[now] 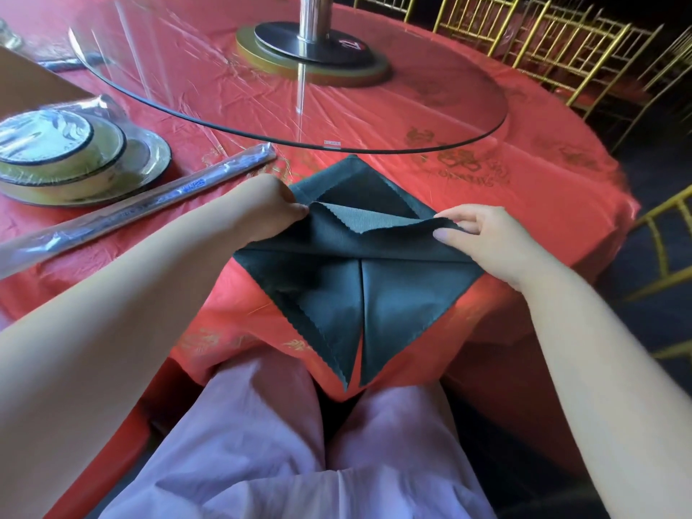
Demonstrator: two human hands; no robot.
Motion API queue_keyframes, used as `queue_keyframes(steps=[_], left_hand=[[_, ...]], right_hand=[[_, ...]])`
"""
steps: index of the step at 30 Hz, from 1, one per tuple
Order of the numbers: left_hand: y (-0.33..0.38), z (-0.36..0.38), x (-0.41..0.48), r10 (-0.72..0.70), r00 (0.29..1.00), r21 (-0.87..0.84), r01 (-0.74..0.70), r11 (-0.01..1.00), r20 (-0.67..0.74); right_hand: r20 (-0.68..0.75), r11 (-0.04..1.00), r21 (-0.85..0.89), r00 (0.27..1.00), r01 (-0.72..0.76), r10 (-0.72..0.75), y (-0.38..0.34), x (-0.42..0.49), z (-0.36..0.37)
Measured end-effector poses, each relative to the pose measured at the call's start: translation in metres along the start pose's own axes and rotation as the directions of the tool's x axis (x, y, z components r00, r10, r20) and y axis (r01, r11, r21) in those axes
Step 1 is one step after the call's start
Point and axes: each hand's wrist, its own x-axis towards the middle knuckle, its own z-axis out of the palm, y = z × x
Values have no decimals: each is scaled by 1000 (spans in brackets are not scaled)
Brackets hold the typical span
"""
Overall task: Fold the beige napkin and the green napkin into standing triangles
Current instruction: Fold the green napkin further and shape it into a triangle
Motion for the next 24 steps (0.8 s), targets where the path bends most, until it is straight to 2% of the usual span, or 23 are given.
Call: queue_keyframes(steps=[4, 8, 13, 20, 24], left_hand=[[-5, -1, 1, 55, 996, 95, -48, 994, -70], [-22, -12, -14, 163, 967, -41, -174, 984, -195], [-54, -18, -35, 302, 950, -117, -310, 943, -82], [-72, -9, -33, 252, 951, -171, -283, 944, -178], [-69, -10, -31, 215, 958, -159, -246, 956, -190]], right_hand=[[-137, 989, -148, 991, -14, -7, 1, 10, 13], [-208, 992, -117, 978, -45, 20, 8, 12, 18], [-288, 995, -100, 957, 0, -29, 3, 9, 19], [-185, 993, -104, 982, -50, 30, 10, -2, 4], [-194, 995, -90, 980, 36, -53, 10, 1, 1]])
